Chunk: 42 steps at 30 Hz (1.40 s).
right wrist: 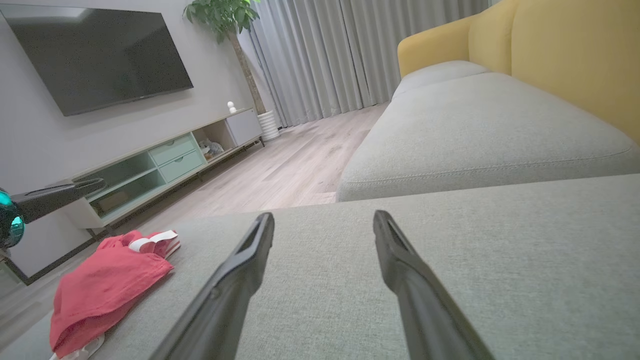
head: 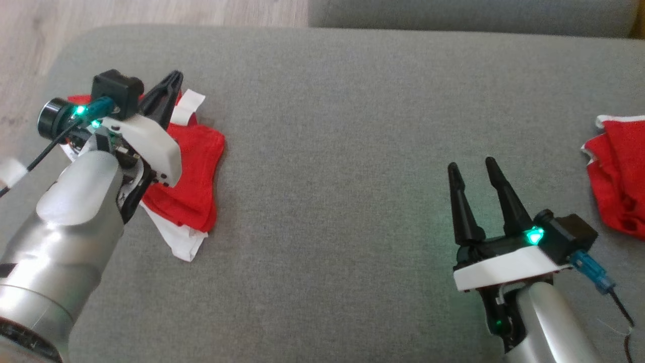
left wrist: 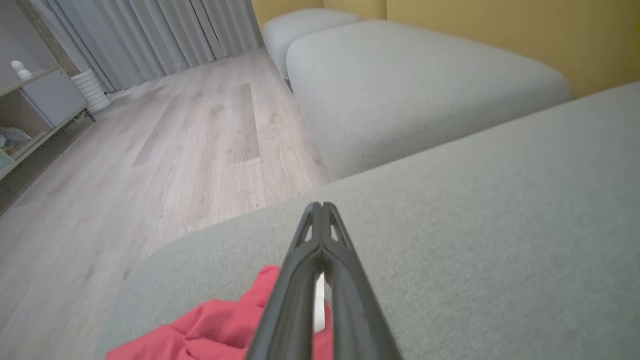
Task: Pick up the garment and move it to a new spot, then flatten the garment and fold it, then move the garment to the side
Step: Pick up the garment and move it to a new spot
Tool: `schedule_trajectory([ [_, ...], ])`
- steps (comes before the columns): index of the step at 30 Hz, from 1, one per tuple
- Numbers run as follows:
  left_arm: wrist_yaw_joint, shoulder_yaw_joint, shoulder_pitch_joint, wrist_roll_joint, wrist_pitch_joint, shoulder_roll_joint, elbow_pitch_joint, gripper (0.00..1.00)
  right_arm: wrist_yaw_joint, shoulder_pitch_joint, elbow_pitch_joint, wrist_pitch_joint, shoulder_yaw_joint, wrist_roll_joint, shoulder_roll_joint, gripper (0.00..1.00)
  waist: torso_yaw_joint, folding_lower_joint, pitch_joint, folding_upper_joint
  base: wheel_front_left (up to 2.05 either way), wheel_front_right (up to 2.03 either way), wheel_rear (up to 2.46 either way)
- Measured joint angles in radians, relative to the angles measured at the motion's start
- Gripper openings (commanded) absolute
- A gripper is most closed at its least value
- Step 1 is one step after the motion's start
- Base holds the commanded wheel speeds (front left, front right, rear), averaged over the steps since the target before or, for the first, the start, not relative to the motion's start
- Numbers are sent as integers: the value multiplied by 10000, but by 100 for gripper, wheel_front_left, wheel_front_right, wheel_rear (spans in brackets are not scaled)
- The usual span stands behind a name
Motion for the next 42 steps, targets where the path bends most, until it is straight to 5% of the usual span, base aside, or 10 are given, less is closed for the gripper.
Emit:
schedule_trajectory([
  [4, 290, 276, 105, -198, -838, -8, -454, 0, 0, 126, -58, 0, -226, 79, -2, 100, 28, -1, -382, 0, 0, 0, 0],
  [14, 2121, 1089, 3367, -660, -1601, 224, -3287, 0, 0, 782, -196, -2, -495, 79, 4, 100, 522, -1, -1340, 0, 0, 0, 0],
  [15, 2360, 1158, 3760, -635, -1603, 284, -3643, 43, 0, 844, -205, -2, -499, 79, 4, 100, 580, -2, -1423, 0, 0, 0, 0],
  [16, 2606, 1275, 4154, -625, -1613, 324, -3996, 100, 0, 902, -207, -2, -499, 79, 4, 100, 636, -1, -1507, 1, 0, 0, 0],
  [21, 3701, 2063, 6032, -360, -1613, 334, -5697, 100, 0, 1312, -211, -2, -541, 86, 8, 100, 865, -1, -1903, 1, 0, 0, 0],
  [26, 4305, 2978, 7835, 77, -1615, 136, -6757, 100, 0, 1600, -211, 0, -523, 184, 12, 100, 1032, -1, -2147, 1, 0, 0, 0],
  [34, 4023, 3453, 8667, 692, -1615, -297, -7231, 100, 0, 1678, -221, -2, -460, 251, 15, 100, 1157, 1, -2052, 1, 0, 0, 0],
  [42, 3223, 3394, 7888, 915, -1208, -213, -6734, 100, 0, 1580, -353, -2, -368, 232, 15, 100, 979, 1, -1436, 1, 0, 0, 0],
])
